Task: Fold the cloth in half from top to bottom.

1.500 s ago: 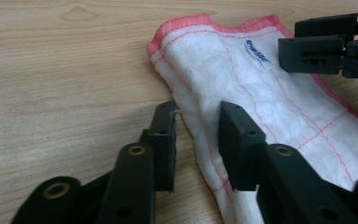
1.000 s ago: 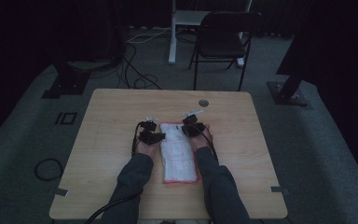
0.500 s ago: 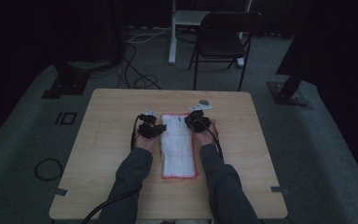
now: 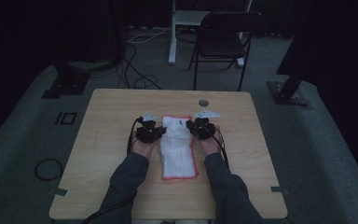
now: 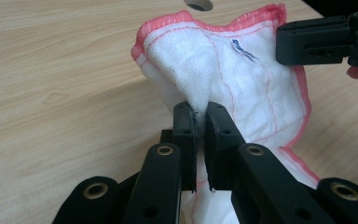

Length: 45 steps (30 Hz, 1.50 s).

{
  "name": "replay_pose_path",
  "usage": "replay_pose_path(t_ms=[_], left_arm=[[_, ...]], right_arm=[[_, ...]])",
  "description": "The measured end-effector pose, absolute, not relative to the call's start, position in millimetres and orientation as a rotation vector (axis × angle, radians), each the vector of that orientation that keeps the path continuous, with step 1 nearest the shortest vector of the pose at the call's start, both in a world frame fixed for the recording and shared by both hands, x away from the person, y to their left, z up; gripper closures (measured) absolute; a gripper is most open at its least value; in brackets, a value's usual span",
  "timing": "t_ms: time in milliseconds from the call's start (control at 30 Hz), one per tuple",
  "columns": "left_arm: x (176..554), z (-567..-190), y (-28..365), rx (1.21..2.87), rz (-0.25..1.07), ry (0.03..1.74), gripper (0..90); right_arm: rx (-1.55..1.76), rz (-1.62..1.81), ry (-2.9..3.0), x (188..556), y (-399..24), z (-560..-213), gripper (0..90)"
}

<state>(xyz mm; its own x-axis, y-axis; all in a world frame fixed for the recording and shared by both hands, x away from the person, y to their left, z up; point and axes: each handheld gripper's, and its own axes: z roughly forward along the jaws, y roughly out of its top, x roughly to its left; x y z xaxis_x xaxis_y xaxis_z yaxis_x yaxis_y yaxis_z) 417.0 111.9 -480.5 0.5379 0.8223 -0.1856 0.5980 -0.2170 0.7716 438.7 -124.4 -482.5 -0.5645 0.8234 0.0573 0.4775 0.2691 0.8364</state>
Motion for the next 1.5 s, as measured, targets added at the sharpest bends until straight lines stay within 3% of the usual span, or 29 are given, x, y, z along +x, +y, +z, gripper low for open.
replay_pose_path(t_ms=[533,967,1300,1433,1500], left_arm=[[354,-492,116,1.911,0.315,1.098,84.6],[318,-526,106,2.048,0.349,1.085,81.5],[332,-532,104,2.122,0.469,1.009,81.1],[344,-529,106,2.136,0.440,1.010,80.0],[345,-526,109,2.122,0.400,1.010,73.6]], right_arm=[[1.025,1.250,2.217,383,-132,-487,85.6],[1.009,1.230,2.298,353,-135,-512,85.5],[1.016,1.242,2.304,343,-136,-519,85.4],[1.015,1.248,2.299,343,-134,-521,85.4],[1.021,1.250,2.296,343,-134,-521,85.4]])
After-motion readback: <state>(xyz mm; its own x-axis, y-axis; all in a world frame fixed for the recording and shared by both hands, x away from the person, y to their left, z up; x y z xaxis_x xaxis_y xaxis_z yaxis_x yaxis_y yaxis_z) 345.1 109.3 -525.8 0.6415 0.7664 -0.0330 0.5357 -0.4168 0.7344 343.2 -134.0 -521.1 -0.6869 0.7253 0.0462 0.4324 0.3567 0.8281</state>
